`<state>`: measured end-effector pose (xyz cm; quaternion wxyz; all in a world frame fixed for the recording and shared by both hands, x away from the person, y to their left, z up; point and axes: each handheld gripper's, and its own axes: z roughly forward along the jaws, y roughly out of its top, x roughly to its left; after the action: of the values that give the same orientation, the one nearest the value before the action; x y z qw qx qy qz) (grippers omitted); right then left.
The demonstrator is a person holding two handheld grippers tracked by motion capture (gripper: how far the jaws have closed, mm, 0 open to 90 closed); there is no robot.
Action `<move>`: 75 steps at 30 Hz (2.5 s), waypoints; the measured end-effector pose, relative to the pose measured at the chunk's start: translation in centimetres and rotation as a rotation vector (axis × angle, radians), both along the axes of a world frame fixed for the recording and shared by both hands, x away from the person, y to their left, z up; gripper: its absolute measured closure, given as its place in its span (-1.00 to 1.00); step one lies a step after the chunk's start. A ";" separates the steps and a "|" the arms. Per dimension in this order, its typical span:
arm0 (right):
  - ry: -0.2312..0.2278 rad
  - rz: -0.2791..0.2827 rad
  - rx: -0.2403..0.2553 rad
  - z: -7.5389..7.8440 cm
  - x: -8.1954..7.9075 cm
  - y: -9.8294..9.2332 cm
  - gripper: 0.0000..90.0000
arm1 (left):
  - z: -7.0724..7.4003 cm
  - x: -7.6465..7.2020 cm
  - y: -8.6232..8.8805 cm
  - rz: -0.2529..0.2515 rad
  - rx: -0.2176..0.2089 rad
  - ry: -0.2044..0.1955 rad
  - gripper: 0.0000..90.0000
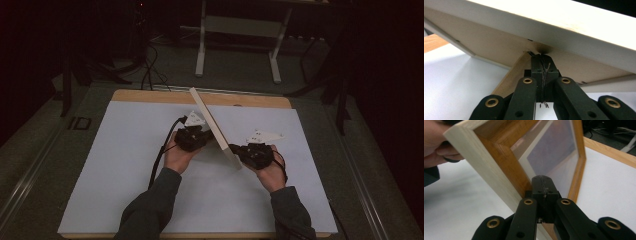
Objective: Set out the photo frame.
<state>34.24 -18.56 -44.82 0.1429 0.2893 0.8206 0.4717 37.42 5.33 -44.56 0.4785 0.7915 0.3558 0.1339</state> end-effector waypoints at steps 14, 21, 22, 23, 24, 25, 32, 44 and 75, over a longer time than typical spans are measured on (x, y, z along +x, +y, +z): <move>-0.001 0.033 -0.016 0.1 -0.3 0.7 1.00 | 0.3 -1.3 -0.2 -0.053 0.026 -0.018 1.00; -0.001 0.060 -0.026 0.2 -0.4 1.1 1.00 | 0.0 -0.7 0.3 -0.061 0.007 -0.005 1.00; -0.001 0.060 -0.026 0.2 -0.4 1.1 1.00 | 0.0 -0.7 0.3 -0.061 0.007 -0.005 1.00; -0.002 0.068 -0.026 0.1 -0.3 1.3 1.00 | 0.0 -0.8 0.3 -0.057 0.008 -0.006 1.00; 0.000 0.067 -0.028 0.1 -0.4 1.4 1.00 | 0.0 -0.8 0.3 -0.057 0.008 -0.006 1.00; 0.001 0.072 -0.028 0.1 -0.4 1.5 1.00 | 0.1 -1.0 0.5 -0.057 0.000 0.001 1.00; -0.004 0.080 -0.035 0.2 -0.4 2.0 1.00 | 0.3 -2.0 1.1 -0.093 -0.014 -0.024 1.00; 0.001 0.077 -0.028 0.2 0.0 3.5 1.00 | 0.2 -1.5 2.1 -0.071 -0.026 -0.019 1.00; -0.002 0.039 -0.050 0.1 0.5 4.5 0.85 | -0.7 -2.6 4.2 -0.045 -0.039 0.024 0.48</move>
<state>34.72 -14.09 -44.68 0.1418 0.2689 0.8376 0.4539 34.81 9.49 -45.23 0.4923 0.7914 0.3464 0.1067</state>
